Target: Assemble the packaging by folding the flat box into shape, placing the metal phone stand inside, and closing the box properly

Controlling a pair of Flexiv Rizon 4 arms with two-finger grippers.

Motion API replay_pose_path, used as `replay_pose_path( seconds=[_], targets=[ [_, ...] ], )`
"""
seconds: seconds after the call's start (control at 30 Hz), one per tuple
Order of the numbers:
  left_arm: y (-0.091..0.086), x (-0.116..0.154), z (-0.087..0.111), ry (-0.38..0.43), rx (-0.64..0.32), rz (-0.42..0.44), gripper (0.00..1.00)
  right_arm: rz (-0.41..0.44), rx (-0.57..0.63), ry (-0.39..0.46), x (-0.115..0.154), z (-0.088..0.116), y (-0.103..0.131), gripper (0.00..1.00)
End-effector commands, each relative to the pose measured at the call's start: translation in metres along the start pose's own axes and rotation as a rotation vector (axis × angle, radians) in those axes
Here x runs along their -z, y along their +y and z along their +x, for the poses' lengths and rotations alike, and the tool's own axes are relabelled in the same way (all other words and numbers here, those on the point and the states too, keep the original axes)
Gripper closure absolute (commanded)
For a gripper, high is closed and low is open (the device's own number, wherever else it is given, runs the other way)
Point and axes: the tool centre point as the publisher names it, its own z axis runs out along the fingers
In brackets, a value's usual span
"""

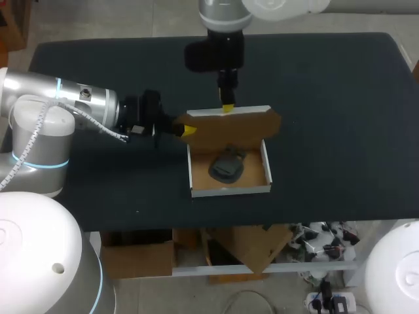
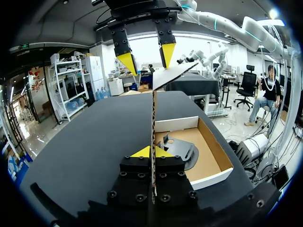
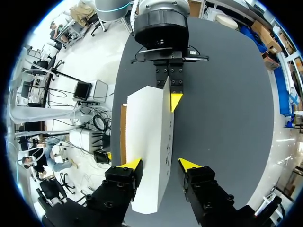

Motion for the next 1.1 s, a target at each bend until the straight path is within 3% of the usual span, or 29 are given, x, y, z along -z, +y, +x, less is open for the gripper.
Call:
replay_pose_path(
  seconds=[0.03,0.6,1.1],
  targets=[
    [0.002,-0.001,0.000,0.001,0.000,0.000,1.00,-0.006,-0.002,-0.002,-0.001,0.004,-0.004,0.50],
    [0.002,-0.001,0.000,0.001,0.000,0.000,1.00,-0.012,0.004,0.027,-0.012,0.003,-0.001,0.45],
    [0.002,-0.001,0.000,0.001,0.000,0.000,1.00,-0.014,0.014,0.051,-0.018,-0.001,0.002,0.47]
  ],
)
